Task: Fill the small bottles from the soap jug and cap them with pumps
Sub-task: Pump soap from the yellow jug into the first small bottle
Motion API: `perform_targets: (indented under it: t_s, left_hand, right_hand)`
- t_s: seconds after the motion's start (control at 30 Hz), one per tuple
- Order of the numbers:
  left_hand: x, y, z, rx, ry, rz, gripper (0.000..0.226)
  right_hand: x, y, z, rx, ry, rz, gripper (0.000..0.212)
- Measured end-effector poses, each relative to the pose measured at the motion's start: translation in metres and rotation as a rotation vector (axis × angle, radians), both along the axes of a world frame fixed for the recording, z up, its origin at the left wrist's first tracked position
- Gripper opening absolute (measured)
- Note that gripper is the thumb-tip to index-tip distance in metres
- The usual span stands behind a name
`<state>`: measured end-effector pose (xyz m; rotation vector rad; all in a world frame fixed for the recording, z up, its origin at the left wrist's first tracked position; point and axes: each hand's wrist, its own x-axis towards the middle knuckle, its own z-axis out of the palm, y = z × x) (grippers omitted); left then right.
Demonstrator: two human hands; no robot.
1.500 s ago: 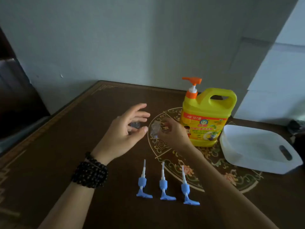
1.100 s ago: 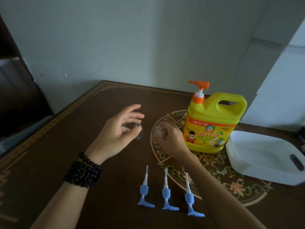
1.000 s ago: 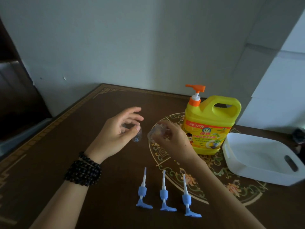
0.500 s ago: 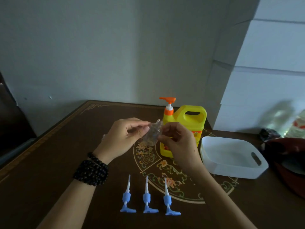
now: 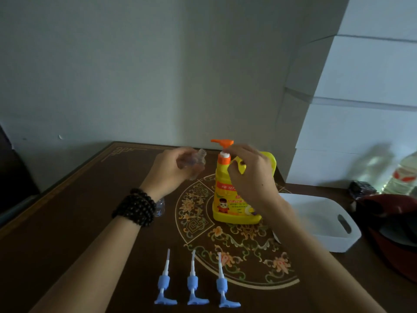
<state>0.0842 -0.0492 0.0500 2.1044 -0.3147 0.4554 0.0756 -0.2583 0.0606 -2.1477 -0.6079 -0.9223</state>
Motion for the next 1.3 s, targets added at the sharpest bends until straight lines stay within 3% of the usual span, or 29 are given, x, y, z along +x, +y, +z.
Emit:
perform_targets:
  t_s: [0.2,0.33,0.57,0.73,0.83,0.97,1.3]
  left_hand:
    - [0.038,-0.005,0.011,0.106,-0.025,0.094,0.043]
    - [0.046,-0.014,0.016,0.156,-0.062,0.08,0.035]
    - [0.042,-0.019,0.022,0.222,-0.098,0.039,0.027]
    - [0.039,-0.019,0.028,0.234,-0.074,-0.016,0.027]
    - [0.037,-0.019,0.028,0.237,-0.065,-0.019,0.024]
    - [0.035,-0.021,0.032,0.266,-0.102,-0.022,0.025]
    - [0.04,-0.025,0.028,0.335,-0.171,0.005,0.033]
  right_hand:
    - [0.057,-0.012,0.019,-0.267,-0.08,-0.04,0.021]
    - [0.068,-0.011,0.024,-0.26,-0.081,0.071,0.011]
    - [0.071,-0.017,0.026,-0.211,-0.068,0.152,0.016]
    - [0.079,-0.018,0.029,-0.129,0.071,0.142,0.022]
    - [0.077,-0.016,0.032,-0.232,-0.031,0.145,0.021]
    - [0.061,-0.012,0.024,-0.415,-0.217,0.098,0.035]
    - [0.059,-0.007,-0.002,-0.295,-0.197,0.004,0.029]
